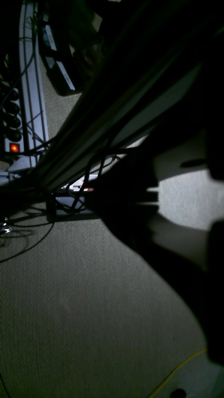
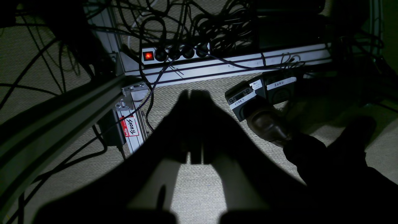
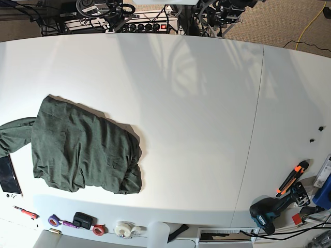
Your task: Layout the t-shirt on the table in an organized manner, then fold the t-shirt properly
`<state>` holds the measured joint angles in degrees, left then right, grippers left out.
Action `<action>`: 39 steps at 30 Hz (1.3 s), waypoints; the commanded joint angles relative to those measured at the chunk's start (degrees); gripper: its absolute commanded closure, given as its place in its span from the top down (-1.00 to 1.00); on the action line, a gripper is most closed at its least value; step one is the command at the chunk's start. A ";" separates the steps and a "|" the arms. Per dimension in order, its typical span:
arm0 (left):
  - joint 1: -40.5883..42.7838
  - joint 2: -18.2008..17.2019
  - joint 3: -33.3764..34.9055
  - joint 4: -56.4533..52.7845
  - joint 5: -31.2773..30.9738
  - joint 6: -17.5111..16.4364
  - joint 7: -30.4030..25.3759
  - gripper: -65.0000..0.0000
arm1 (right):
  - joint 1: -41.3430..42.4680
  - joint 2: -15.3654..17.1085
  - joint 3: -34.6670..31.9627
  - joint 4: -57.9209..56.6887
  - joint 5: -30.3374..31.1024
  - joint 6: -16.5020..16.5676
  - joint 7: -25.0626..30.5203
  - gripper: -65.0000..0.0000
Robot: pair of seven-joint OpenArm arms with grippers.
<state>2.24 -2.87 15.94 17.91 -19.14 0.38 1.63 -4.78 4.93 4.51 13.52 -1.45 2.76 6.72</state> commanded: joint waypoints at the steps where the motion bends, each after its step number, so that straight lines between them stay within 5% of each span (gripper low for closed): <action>1: 0.00 -0.04 0.04 0.39 0.11 -0.39 0.04 -1.00 | -0.15 0.66 0.22 0.37 0.50 -0.24 1.03 -1.00; 22: 3.41 -2.05 0.04 5.29 0.09 -0.37 1.55 -1.00 | -1.84 3.23 0.20 2.05 0.52 -0.22 0.81 -1.00; 33: 15.41 -3.13 0.04 19.80 0.07 -0.17 1.31 -1.00 | -16.98 5.42 0.20 20.72 0.52 -0.20 1.11 -1.00; 39: 23.63 -8.44 0.00 33.16 0.09 -0.13 -1.03 -1.00 | -25.24 6.69 0.22 34.45 0.52 -0.24 2.10 -1.00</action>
<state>25.50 -10.83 16.03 50.72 -19.05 0.40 1.34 -29.56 10.90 4.49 47.68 -1.26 2.81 7.73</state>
